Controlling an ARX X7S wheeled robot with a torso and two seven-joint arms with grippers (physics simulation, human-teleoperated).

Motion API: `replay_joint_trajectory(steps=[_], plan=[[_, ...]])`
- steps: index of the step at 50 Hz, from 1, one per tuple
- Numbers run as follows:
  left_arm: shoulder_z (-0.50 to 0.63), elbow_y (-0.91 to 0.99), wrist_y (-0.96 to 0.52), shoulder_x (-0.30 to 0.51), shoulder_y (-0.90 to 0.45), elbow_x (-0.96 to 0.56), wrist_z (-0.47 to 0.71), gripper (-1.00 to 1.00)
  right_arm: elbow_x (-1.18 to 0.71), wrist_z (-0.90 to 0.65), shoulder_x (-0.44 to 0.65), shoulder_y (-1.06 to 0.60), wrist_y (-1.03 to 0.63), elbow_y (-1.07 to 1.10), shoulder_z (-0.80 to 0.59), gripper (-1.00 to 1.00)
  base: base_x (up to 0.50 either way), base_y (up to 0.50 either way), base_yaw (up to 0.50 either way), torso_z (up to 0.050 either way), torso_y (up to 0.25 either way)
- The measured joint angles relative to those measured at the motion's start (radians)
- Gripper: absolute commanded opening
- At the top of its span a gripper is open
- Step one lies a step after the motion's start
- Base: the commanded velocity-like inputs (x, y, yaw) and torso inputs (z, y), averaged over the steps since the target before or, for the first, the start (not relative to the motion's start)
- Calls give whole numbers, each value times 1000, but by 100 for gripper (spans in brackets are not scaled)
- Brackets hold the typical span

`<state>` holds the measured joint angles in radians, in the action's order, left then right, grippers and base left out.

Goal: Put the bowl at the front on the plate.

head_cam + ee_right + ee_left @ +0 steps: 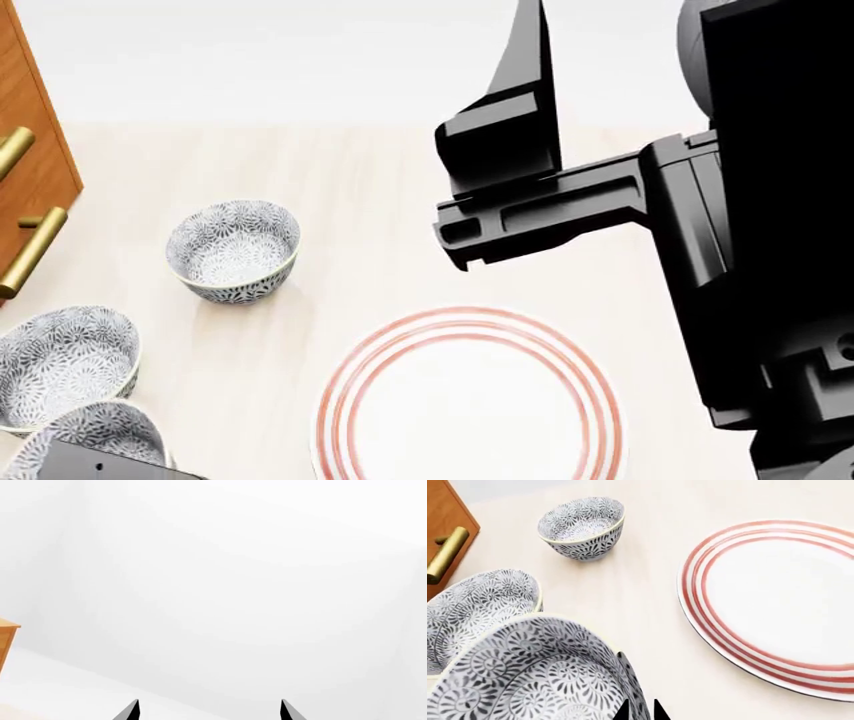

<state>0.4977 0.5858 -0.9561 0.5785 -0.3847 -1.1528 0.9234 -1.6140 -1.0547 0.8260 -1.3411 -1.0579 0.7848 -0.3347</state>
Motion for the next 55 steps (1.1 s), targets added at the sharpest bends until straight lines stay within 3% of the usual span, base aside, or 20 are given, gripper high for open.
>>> replay_joint_trajectory(steps=[55], plan=[[-13, 112, -25, 36, -130, -20, 22, -100, -3, -2, 8, -23, 8, 1, -20, 100, 0, 0, 0, 0, 0]])
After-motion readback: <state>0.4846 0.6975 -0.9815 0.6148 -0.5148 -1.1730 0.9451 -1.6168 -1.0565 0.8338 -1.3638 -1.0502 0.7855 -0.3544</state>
